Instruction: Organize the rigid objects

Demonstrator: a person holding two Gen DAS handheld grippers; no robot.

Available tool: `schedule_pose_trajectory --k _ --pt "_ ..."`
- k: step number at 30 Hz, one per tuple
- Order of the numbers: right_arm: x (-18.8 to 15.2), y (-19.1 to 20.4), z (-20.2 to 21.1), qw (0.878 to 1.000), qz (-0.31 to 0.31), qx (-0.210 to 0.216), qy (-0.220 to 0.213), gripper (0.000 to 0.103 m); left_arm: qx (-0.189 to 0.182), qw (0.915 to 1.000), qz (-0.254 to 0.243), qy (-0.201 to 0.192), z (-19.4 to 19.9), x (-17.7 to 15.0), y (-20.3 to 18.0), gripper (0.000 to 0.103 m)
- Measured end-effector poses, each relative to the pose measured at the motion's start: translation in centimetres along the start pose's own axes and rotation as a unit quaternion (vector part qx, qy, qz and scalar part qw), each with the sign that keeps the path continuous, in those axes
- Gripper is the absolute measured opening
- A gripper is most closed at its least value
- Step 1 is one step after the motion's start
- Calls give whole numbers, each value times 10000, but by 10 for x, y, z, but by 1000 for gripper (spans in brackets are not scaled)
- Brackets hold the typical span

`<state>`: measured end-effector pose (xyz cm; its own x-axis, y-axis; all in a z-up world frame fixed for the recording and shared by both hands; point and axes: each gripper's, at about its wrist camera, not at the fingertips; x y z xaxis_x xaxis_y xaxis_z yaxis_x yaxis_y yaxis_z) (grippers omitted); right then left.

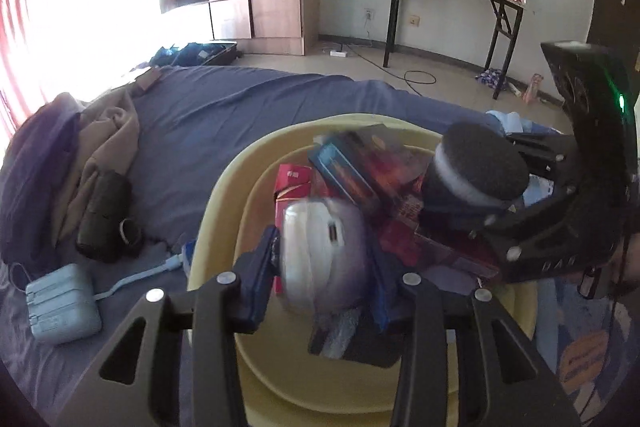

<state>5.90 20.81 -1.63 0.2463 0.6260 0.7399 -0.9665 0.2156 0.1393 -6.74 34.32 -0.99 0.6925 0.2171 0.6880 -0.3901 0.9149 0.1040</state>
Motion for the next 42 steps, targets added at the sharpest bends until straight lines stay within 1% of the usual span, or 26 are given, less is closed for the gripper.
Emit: schedule_pose_trajectory --k 1,2,3,4,5,6,7,8,10,11,12,13,16,17,19,20,21,22,24,25,26,30,32,33,35,42 --pt "-2 -1 -3 10000 36 -7 4 69 -146 9998 134 63 -3 1 3 43" --pt "-3 -1 -5 10000 23 10 -23 69 -311 9991 273 117 -5 0 7 48" --pt "-3 -2 -6 10000 -31 45 -44 69 -315 9991 289 33 -3 -1 8 61" --pt "-4 -3 -7 9999 -89 103 -70 74 -264 9994 191 -70 -1 -5 7 69" --pt "-4 -8 -8 9999 -97 113 -71 79 -204 9997 97 -134 1 -7 5 82" --pt "-5 -8 -9 9999 -72 82 -48 91 -136 9997 -5 -204 3 -11 2 88" --pt "-6 -9 -11 10000 -44 69 -37 100 -132 9996 -42 -251 5 -12 0 90" --pt "-7 -8 -9 9999 -7 96 -61 103 -173 9993 -42 -328 9 -12 -1 91" --pt "-8 -6 1 9998 0 144 -150 103 -132 9991 49 -402 17 -11 -2 96" --pt "-9 -6 10 9996 -35 157 -215 103 -105 9987 164 -461 27 -10 -2 103" --pt "-11 -7 20 9994 -65 159 -286 103 -122 9980 276 -558 38 -11 -4 103" --pt "-14 -7 33 9992 -74 139 -378 103 -40 9972 361 -649 53 -15 -10 103" --pt "-37 -1 76 9984 64 -128 -552 103 294 9960 497 -676 81 -34 -30 103" --pt "-50 2 86 9985 128 -214 -478 103 312 9956 642 -599 90 -50 -40 103" --pt "-78 4 95 9996 187 -99 -182 103 358 9965 699 -285 97 -80 -62 103" --pt "-95 4 96 9998 213 19 45 103 379 9963 722 -255 98 -91 -69 103" --pt "-114 6 93 9992 268 82 275 103 517 9960 692 -206 97 -106 -81 103" --pt "-127 9 90 9984 388 17 414 103 640 9958 638 -165 93 -117 -92 103" --pt "-151 21 74 9951 780 -150 584 103 815 9958 412 -22 78 -126 -108 103" --pt "-159 27 66 9936 911 -187 639 103 889 9954 299 197 67 -125 -114 103" --pt "-163 30 58 9926 982 -280 658 103 896 9947 320 378 60 -123 -115 103" --pt "-160 24 54 9953 735 -294 550 103 939 9890 911 689 38 -120 -100 103" --pt "-156 18 53 9967 550 -330 494 103 1021 9851 1008 951 21 -118 -94 103" --pt "-155 17 52 9968 491 -418 481 103 1036 9854 980 932 16 -117 -93 103" --pt "-153 18 46 9963 490 -487 512 103 1138 9872 870 705 13 -116 -91 103" --pt "-153 17 45 9964 480 -480 509 103 997 9885 914 674 9 -118 -87 103"
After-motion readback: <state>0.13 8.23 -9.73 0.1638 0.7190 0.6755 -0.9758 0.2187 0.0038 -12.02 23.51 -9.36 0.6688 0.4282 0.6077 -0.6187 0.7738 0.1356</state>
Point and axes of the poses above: each gripper's, at about its wrist camera, not at the fingertips, and z roughly against the way its jaws point, y to its left, x to its top, and after that the axes turned 11 degrees about x, right-handed
